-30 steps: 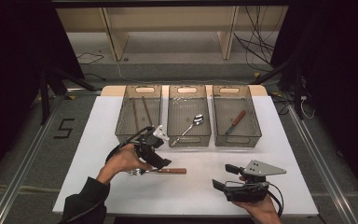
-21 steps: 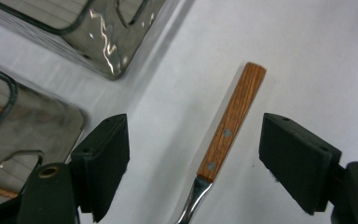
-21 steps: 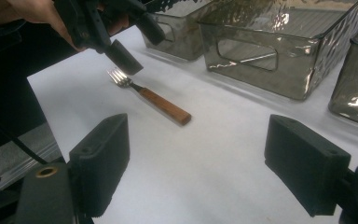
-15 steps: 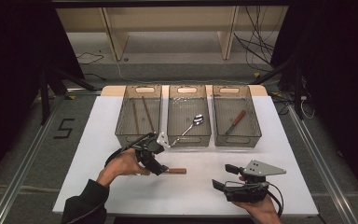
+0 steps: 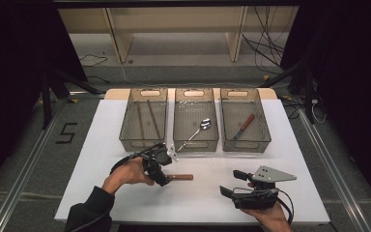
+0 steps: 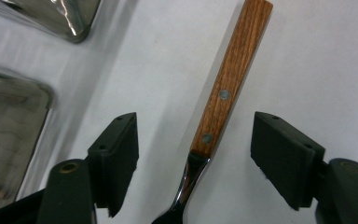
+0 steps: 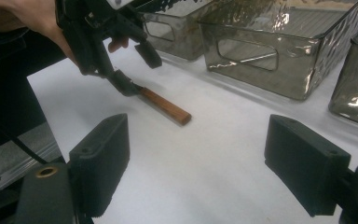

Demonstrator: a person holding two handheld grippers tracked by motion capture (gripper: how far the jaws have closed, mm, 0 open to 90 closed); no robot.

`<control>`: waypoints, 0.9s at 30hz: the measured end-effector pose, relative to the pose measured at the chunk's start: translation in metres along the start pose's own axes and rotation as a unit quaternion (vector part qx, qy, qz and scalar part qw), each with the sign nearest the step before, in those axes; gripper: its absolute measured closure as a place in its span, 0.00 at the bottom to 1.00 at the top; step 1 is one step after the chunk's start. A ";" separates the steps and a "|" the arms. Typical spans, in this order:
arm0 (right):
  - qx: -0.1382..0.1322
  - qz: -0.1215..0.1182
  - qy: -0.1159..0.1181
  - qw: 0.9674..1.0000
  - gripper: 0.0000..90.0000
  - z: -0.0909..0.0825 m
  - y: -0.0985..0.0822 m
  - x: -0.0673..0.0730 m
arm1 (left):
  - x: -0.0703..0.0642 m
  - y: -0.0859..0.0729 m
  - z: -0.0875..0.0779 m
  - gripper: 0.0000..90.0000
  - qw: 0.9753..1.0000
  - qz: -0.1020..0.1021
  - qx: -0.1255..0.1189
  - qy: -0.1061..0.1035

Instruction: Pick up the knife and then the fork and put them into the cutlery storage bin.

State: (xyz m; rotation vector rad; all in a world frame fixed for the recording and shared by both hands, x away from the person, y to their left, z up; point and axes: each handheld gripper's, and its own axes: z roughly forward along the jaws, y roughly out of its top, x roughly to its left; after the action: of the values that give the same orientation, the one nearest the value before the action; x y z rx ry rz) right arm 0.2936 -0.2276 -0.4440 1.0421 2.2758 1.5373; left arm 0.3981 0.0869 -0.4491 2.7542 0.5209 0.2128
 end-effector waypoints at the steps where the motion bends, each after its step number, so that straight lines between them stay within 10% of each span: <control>1: 0.000 0.000 0.000 1.000 0.26 0.000 0.000 0.000 | 0.000 0.000 0.002 0.39 1.000 0.004 0.004 -0.004; 27: 0.002 0.000 0.000 1.000 0.26 0.001 0.000 0.000 | 0.001 0.003 0.013 0.77 0.998 0.026 0.048 -0.039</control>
State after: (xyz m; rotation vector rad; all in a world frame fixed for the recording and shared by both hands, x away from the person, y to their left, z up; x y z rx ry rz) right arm 0.2939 -0.2270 -0.4448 1.0418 2.2800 1.5345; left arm 0.4029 0.0804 -0.4605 2.8576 0.4513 0.0938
